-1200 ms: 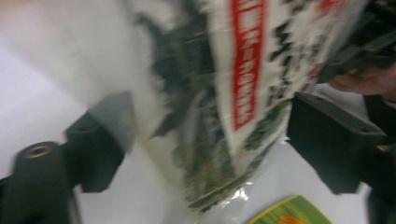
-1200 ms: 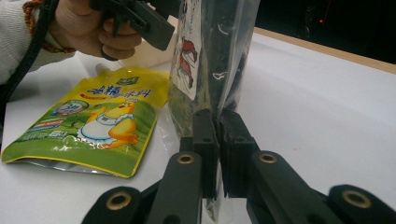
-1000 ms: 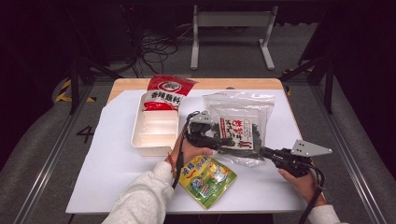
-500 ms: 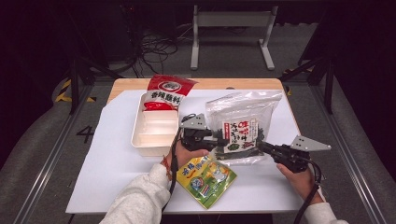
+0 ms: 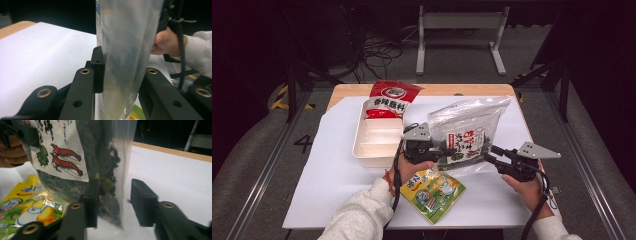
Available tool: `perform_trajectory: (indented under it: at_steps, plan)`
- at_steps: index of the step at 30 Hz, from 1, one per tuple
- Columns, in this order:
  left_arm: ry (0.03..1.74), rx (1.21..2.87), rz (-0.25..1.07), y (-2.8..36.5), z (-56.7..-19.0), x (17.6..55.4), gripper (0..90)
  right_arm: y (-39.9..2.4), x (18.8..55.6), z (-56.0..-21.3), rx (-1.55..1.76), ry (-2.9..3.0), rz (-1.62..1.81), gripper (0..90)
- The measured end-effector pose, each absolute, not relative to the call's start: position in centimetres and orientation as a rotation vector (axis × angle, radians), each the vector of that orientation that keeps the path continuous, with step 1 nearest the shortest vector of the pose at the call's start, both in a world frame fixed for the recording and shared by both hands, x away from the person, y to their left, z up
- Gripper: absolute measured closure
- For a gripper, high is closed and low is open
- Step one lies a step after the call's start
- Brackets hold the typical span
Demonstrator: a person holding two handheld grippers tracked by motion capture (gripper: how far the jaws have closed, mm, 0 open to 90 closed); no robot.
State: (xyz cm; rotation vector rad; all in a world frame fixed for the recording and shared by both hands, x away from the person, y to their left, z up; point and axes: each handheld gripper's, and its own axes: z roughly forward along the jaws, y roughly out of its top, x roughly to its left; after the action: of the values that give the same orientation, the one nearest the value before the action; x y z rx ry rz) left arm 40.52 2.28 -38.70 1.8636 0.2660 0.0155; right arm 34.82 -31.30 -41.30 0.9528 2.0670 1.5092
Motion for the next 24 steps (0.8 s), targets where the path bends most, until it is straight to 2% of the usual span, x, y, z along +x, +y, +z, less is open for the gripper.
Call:
perform_trajectory:
  at_steps: [5,24]
  plan:
    - [0.279,1.856,0.054,3.7,-37.8,40.1,74.4,-31.8,34.3,-41.0,0.98,2.056,1.477,45.5]
    - [0.395,1.787,0.274,13.0,-34.0,39.6,74.3,-32.0,32.5,-41.7,1.011,2.136,1.33,34.3]
